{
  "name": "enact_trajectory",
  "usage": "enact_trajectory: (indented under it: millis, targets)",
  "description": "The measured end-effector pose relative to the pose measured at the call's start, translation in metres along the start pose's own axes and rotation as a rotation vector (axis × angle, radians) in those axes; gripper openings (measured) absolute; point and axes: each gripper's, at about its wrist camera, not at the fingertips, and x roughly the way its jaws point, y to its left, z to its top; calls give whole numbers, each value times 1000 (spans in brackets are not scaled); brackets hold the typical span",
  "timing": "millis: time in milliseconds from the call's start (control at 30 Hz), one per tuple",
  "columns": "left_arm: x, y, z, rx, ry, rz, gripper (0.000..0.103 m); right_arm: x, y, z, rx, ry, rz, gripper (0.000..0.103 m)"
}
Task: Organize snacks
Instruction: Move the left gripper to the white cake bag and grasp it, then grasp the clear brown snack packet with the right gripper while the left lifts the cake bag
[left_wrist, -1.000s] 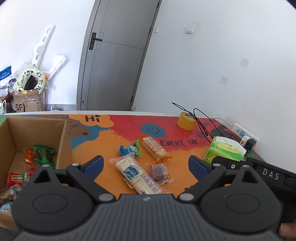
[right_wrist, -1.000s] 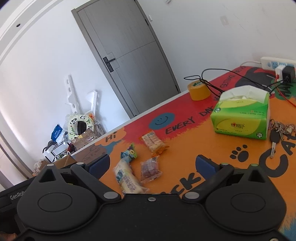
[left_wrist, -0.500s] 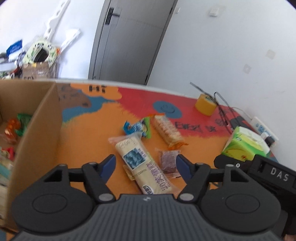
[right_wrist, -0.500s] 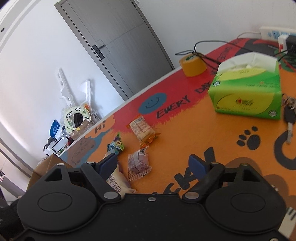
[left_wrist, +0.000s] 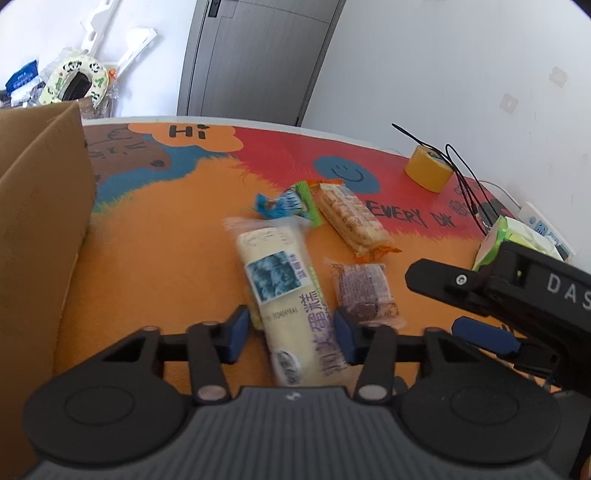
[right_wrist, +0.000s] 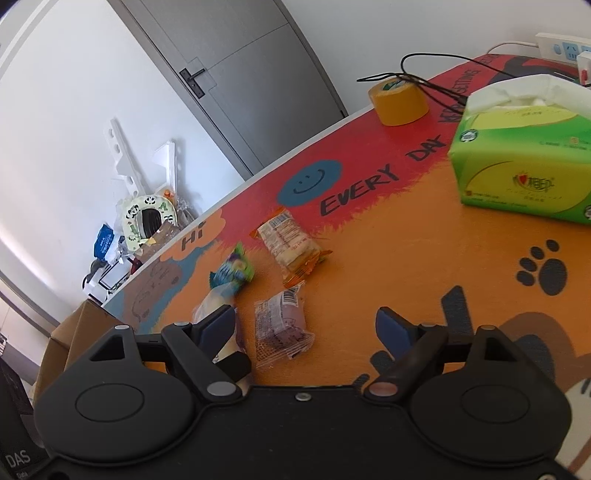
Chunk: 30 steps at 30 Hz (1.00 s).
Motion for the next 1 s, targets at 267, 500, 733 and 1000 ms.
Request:
enact_trajectory:
  millis: [267, 500, 733, 1000]
  targets:
    - [-5, 16, 5, -36, -26, 13, 31, 19, 13, -1, -33, 25, -15, 84]
    - [-5, 23, 7, -46, -23, 8, 31, 35, 31, -7, -104, 47, -61, 70]
    - [-2, 22, 6, -36, -22, 39, 36, 31, 31, -8, -131, 53, -87, 39]
    - [-5, 22, 4, -38, -37, 20, 31, 15, 25, -14, -109, 36, -70, 27]
